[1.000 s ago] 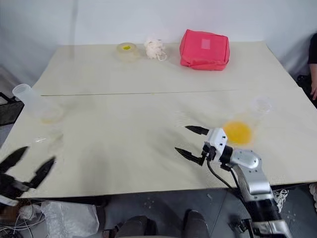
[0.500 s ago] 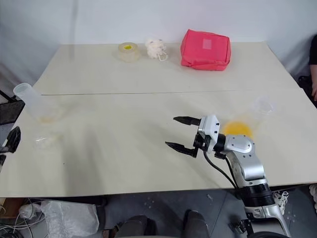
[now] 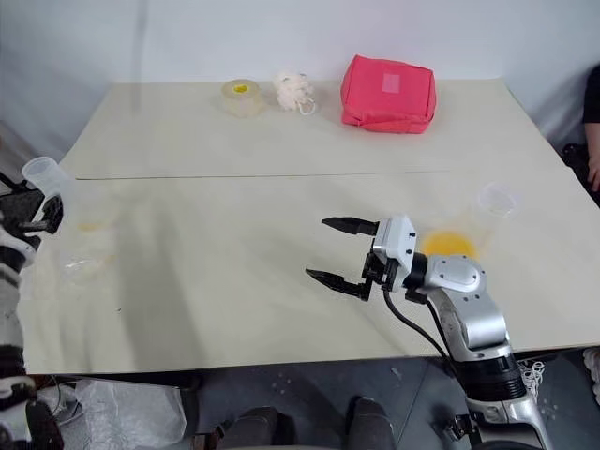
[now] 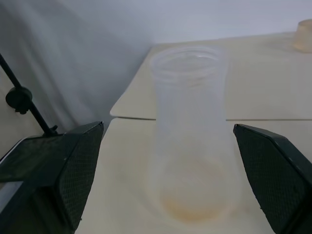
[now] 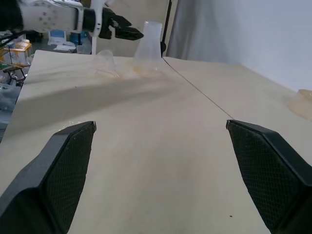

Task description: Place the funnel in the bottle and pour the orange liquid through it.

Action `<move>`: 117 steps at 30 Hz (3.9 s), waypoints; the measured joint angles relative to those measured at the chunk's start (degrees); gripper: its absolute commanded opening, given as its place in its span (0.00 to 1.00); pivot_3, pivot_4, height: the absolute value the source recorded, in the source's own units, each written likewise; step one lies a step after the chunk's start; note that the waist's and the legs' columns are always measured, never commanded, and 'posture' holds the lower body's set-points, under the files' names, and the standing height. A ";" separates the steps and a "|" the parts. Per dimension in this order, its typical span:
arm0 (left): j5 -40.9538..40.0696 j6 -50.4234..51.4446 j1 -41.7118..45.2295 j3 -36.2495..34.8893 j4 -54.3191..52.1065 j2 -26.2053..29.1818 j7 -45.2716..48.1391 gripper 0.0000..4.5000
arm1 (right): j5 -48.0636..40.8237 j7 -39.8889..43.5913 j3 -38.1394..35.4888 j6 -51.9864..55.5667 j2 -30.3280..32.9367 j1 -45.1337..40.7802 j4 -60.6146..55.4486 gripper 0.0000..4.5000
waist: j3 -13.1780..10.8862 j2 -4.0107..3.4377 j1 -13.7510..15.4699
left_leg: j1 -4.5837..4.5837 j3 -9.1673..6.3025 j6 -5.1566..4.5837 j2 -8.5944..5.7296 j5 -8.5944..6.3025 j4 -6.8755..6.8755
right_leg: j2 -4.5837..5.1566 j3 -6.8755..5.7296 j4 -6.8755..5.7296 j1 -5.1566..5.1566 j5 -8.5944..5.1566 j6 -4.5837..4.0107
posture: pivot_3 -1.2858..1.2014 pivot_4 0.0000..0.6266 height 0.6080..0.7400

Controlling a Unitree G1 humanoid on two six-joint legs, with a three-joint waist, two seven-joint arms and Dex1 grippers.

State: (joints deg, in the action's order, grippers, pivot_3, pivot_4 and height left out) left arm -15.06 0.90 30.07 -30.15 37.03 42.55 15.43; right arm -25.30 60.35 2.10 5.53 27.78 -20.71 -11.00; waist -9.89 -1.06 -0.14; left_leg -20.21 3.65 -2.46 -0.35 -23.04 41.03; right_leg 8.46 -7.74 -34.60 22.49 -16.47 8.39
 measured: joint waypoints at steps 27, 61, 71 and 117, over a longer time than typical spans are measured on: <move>-1.18 -4.19 12.71 7.13 8.87 -0.25 13.91 0.52 | -0.03 -1.57 -0.86 0.70 1.97 0.36 -0.86 1.00 | -0.28 0.70 0.05 | -0.07 -0.06 0.00 0.05 0.00 0.06 | 0.06 -0.10 -0.16 0.08 0.01 0.01 | 0.52 0.24 1.00; -4.59 14.06 14.19 38.02 -21.31 -16.27 49.26 0.99 | -2.11 -4.86 -9.11 0.51 9.00 15.10 -7.51 1.00 | -0.41 0.75 1.51 | -0.15 0.07 0.07 0.07 0.06 0.15 | -0.05 0.02 0.11 0.03 0.01 0.02 | 0.52 0.24 1.00; -5.04 18.12 12.62 37.04 -26.03 -14.27 49.98 0.99 | -1.98 -4.77 -9.36 -0.43 9.29 16.74 -8.64 1.00 | -0.41 0.74 1.46 | -0.14 0.05 0.07 0.11 0.06 0.16 | -0.05 0.03 0.11 0.03 0.01 0.02 | 0.52 0.24 1.00; -15.96 16.99 -45.00 -21.71 -48.65 -10.95 23.48 0.99 | -9.91 10.11 -3.09 4.57 7.25 3.06 -2.70 1.00 | -0.58 0.48 1.28 | -0.09 -0.11 0.06 0.31 0.02 0.05 | 0.07 0.11 0.38 -0.08 0.01 0.00 | 0.52 0.24 1.00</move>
State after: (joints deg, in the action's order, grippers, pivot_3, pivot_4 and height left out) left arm -31.02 17.90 -14.93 -51.85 -11.62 31.60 38.92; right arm -35.21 70.46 -1.00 10.10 35.03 -17.64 -13.70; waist -10.47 -0.59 1.15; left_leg -20.30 3.54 -2.40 -0.04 -23.02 41.08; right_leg 8.53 -7.63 -34.21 22.40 -16.47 8.40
